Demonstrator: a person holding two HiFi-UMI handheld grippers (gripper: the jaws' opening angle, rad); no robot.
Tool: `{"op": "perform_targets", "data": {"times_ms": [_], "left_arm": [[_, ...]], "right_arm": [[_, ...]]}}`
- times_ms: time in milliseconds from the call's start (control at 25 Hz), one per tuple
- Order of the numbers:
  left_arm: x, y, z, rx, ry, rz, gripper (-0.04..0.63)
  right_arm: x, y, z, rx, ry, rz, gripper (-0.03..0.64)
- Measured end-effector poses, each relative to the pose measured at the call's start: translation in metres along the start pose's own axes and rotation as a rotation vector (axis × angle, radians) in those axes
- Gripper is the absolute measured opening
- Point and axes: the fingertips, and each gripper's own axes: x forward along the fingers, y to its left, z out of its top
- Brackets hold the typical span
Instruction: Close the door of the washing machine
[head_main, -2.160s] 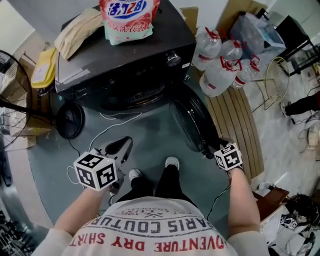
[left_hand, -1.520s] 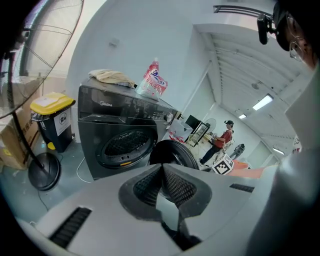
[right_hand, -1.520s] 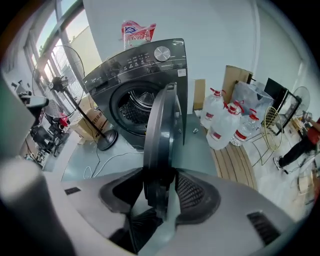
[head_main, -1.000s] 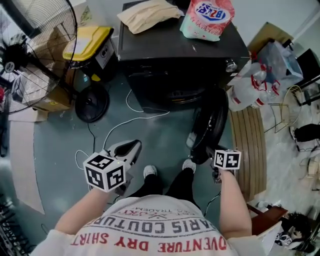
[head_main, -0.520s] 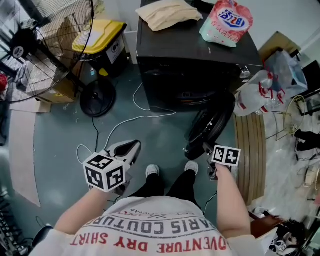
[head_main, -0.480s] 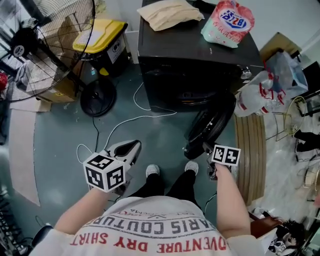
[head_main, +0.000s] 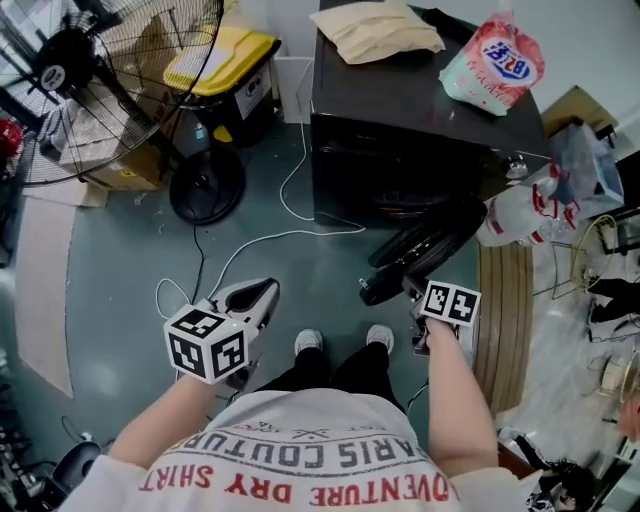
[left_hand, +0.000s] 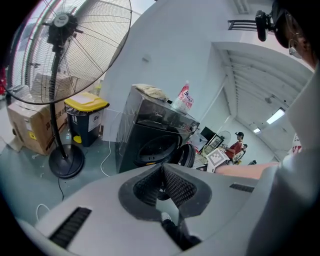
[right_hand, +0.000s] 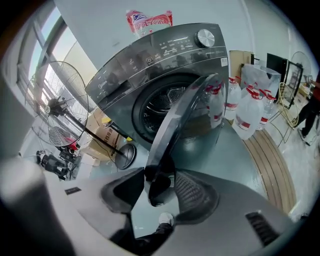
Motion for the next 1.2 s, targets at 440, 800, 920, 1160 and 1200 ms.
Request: {"op": "perform_targets", "data": {"times_ms": [440, 800, 920, 1160, 1200], "left_arm": [[0.001, 0.022, 0.003, -0.045, -0.008, 0.039, 0.034], [0.017, 0.029, 0.020, -0.066, -0.010, 0.078, 0.034], [0.023, 0.029, 0.026, -0.080, -0.013, 0.090, 0.034], [0.038, 0.027, 0.035, -0.096, -0.009, 0.102, 0.034], [0.040, 0.027, 0.036, -0.099, -0.010, 0.105, 0.034]], "right_arm": [[0.020, 0.037, 0.026, -0.197, 0.001, 0.087, 0.181], [0.030, 0.045, 0.037, -0.518, 0.087, 0.121, 0.133], [0.032, 0.043, 0.044, -0.613, 0.095, 0.097, 0.057], [0.040, 0.038, 0.056, -0.626, 0.128, 0.128, 0.048], [0.042, 0.038, 0.058, -0.609, 0.126, 0.134, 0.045]]}}
